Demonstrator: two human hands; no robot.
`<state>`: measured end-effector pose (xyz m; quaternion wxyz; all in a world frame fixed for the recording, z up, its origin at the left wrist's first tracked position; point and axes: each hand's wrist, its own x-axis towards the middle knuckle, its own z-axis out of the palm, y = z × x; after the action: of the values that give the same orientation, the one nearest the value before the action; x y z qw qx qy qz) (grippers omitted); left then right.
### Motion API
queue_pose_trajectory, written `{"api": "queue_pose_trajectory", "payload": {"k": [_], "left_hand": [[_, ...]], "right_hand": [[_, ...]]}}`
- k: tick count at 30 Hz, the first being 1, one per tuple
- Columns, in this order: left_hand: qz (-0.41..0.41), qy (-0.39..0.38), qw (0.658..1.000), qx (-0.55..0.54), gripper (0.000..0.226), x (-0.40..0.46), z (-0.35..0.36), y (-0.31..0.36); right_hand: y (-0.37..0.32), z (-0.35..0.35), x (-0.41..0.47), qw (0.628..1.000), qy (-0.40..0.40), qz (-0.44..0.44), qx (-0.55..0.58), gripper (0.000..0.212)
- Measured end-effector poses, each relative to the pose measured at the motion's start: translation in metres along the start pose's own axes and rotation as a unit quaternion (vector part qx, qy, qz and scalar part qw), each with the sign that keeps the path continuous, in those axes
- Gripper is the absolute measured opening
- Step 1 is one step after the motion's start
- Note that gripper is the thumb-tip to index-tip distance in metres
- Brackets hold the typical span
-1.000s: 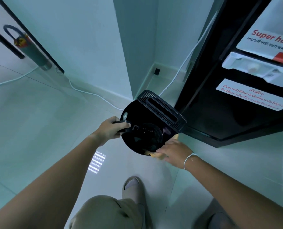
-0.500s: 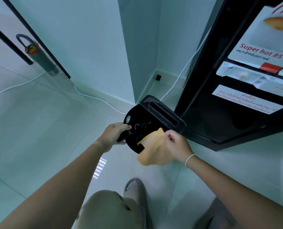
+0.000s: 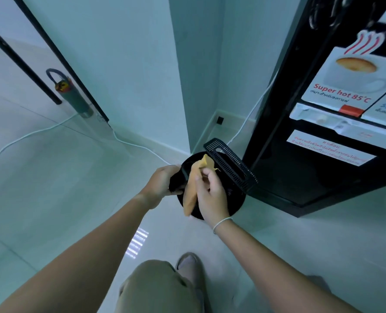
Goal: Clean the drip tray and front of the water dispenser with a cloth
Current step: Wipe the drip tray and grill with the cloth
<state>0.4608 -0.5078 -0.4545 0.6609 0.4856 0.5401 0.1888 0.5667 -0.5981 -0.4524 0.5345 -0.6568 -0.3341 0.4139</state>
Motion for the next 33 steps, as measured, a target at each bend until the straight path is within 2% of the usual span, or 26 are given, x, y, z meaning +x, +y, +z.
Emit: {"api": "queue_pose_trajectory", "payload": {"k": [3, 5, 8, 13, 17, 21, 27, 29, 33], "left_hand": [[0.010, -0.011, 0.999, 0.037, 0.027, -0.004, -0.006, 0.004], [0.012, -0.029, 0.997, 0.064, 0.028, -0.006, -0.009, 0.006], [0.006, -0.029, 0.998, 0.058, 0.033, -0.009, -0.012, 0.007], [-0.003, 0.034, 0.999, 0.003, 0.027, -0.006, -0.027, 0.010], [-0.009, 0.074, 0.997, -0.013, 0.026, -0.003, -0.028, 0.011], [-0.011, 0.118, 0.992, 0.032, 0.030, 0.002, -0.017, 0.007], [-0.003, 0.116, 0.993, 0.015, 0.020, -0.001, -0.020, 0.009], [-0.004, 0.117, 0.993, 0.010, 0.021, -0.002, -0.027, 0.012], [0.017, 0.106, 0.994, 0.014, 0.024, -0.003, -0.039, 0.017]], "right_hand": [[0.004, 0.005, 0.000, 0.986, 0.004, -0.095, -0.134, 0.023], [0.007, 0.006, 0.000, 0.977, -0.008, -0.112, -0.182, 0.030], [0.014, 0.001, 0.007, 0.980, -0.044, -0.086, -0.176, 0.040], [0.030, -0.016, 0.019, 0.980, -0.099, 0.016, -0.170, 0.046], [0.027, -0.014, 0.020, 0.992, -0.046, 0.053, -0.106, 0.044], [0.012, 0.014, 0.001, 0.992, -0.049, -0.055, -0.099, 0.038], [0.011, 0.016, 0.002, 0.967, -0.006, -0.151, -0.206, 0.037], [0.014, 0.011, 0.010, 0.963, 0.021, -0.132, -0.233, 0.035], [0.021, -0.006, 0.028, 0.961, 0.057, -0.035, -0.270, 0.030]]}}
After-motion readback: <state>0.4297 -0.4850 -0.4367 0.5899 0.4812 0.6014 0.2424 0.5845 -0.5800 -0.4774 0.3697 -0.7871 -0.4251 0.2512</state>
